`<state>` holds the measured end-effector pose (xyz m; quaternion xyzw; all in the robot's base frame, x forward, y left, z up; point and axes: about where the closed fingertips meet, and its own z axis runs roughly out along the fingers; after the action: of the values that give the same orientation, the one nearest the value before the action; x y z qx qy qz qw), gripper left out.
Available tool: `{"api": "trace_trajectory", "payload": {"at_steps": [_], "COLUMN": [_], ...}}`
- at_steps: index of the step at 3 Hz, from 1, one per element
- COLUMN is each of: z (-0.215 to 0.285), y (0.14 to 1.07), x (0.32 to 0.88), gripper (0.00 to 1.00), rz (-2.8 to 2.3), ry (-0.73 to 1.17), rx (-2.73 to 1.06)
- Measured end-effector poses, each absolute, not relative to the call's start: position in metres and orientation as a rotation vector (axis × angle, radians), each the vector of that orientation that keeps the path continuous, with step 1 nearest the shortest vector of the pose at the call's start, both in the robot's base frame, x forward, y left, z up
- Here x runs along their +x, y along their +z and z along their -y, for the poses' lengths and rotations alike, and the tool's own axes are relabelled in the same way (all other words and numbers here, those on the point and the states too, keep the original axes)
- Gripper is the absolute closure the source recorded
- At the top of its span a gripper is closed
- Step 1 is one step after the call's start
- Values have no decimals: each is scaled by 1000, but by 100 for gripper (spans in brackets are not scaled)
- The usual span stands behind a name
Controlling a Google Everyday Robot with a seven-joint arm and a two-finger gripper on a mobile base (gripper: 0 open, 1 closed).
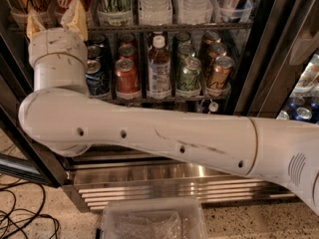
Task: Pick coke can from top shelf of fridge
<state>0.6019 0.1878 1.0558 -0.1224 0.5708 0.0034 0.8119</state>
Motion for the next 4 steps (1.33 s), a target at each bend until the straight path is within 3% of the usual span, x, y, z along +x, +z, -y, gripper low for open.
{"api": "trace_trajectory", "payload": {"at_steps": [4], "z": [-173], "y": [1072], "x": [638], "gripper": [37], "rz": [-1215], "ry": [-34], "rx": [-177]}}
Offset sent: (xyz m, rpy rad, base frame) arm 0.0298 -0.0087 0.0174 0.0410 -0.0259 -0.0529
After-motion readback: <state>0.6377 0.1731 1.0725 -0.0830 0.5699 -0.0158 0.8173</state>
